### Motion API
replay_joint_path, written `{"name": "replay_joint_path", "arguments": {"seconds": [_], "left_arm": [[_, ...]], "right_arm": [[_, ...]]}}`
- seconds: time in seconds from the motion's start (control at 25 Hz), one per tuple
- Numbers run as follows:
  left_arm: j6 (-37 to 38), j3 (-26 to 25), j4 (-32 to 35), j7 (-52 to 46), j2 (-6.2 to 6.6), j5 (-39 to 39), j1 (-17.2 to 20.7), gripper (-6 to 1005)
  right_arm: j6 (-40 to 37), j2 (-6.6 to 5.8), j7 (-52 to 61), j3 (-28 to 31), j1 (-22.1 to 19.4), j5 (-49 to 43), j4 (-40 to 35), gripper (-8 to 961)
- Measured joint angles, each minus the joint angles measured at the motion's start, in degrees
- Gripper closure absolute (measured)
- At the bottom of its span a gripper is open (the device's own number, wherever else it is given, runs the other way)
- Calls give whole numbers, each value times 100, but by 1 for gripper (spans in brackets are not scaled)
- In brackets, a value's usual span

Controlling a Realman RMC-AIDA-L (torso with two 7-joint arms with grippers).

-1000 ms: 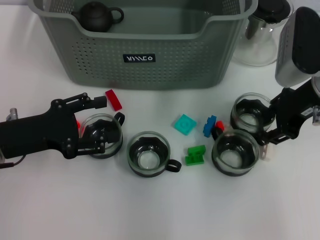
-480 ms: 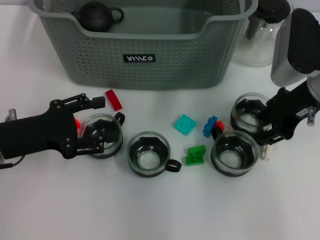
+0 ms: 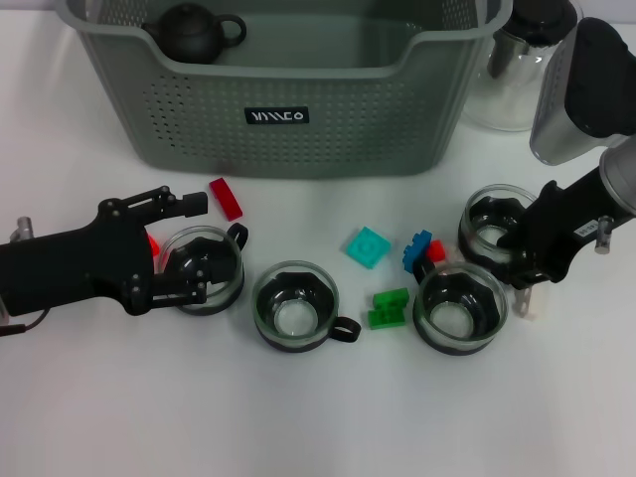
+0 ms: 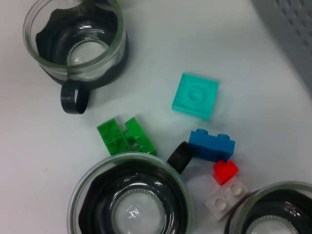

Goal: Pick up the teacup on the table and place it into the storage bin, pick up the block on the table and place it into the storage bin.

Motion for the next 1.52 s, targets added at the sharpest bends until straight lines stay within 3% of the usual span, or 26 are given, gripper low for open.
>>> {"name": "replay_joint_path", "arguments": {"seconds": [0.08, 0.32, 0.64, 0.84, 1.0, 1.04, 1.2, 1.32, 1.36, 1.44, 1.52], "left_arm": [[-1, 0, -1, 0, 0, 0, -5, 157], [0, 10, 0, 1, -9, 0, -10, 157], [-4, 9, 0, 7, -17, 0, -3, 157], [-11, 3, 0, 14, -18, 0, -6, 157], [-10, -11, 0, 16, -15, 0, -14, 157], [-10, -20, 0, 17, -12, 0, -12, 157], [-10, -32, 0, 18, -5, 0, -5, 157], [-28, -37, 0, 18, 0, 0, -11, 157], [-47, -33, 0, 18, -3, 0, -18, 157], [-68, -34, 0, 18, -10, 0, -30, 157], [-77, -40, 0, 19, -13, 0, -39, 157]], "right_arm": [[1, -4, 50, 20, 9, -5, 15, 471], [-3, -13, 49, 163, 17, -13, -9, 700], [-287, -63, 16, 626, 63, 33, -15, 901], [-1006, -120, -211, 1631, 101, 646, -397, 900], [-1744, -272, -329, 2612, 60, 1986, -737, 900], [-1985, -357, -304, 2928, 54, 2699, -754, 899], [-2083, -403, -248, 3078, 52, 3498, -731, 899], [-1540, -225, -232, 3046, 85, 3799, -799, 898], [-1193, -102, -242, 2964, 122, 3799, -856, 898], [-419, 16, -180, 2604, 213, 3737, -866, 898], [558, 9, 93, 2002, 395, 3648, -655, 897]]}}
